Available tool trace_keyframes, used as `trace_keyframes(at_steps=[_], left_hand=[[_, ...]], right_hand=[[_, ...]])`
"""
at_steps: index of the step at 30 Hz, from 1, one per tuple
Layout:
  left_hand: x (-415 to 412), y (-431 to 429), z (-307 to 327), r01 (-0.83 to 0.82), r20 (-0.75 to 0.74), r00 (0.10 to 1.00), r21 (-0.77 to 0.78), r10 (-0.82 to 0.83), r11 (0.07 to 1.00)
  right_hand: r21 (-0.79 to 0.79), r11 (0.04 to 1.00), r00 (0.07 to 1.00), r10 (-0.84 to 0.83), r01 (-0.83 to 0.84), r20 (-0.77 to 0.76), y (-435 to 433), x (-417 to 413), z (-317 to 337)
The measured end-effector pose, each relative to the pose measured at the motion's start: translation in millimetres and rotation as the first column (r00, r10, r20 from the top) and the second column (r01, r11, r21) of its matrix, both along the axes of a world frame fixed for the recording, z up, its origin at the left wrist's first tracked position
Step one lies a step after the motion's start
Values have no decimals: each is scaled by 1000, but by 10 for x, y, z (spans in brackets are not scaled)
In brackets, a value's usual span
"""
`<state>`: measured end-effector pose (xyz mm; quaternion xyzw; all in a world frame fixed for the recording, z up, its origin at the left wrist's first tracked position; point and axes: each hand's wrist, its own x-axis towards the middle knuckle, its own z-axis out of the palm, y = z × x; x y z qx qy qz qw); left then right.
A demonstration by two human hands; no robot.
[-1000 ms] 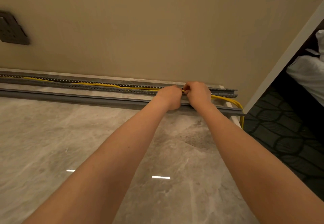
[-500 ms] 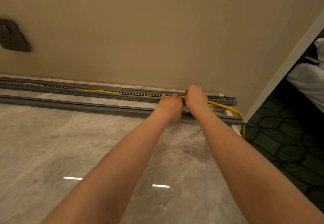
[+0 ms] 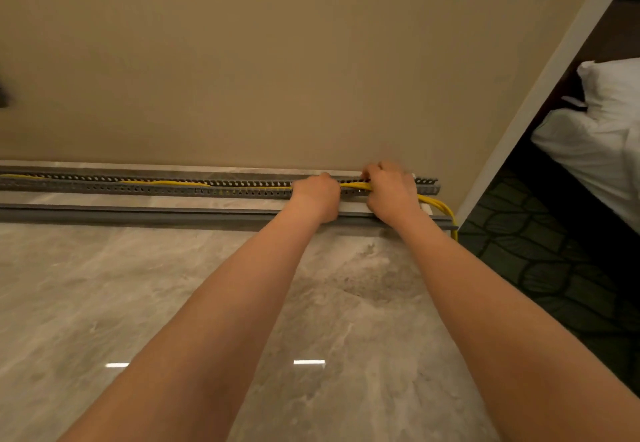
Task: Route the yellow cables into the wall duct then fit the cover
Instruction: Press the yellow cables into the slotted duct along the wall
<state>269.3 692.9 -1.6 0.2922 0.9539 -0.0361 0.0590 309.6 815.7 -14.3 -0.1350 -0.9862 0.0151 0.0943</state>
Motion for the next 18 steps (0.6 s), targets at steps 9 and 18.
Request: trace_keyframes(at_steps=[9, 18], left_hand=[[-19, 86, 88, -7, 12, 1000, -154, 9, 988], [-13, 110, 46, -8, -4, 1000, -146, 7, 989]], right_hand=[[127, 988, 987, 63, -82, 145, 126, -29, 166], [220, 970, 992, 78, -99, 101, 162, -52, 164]])
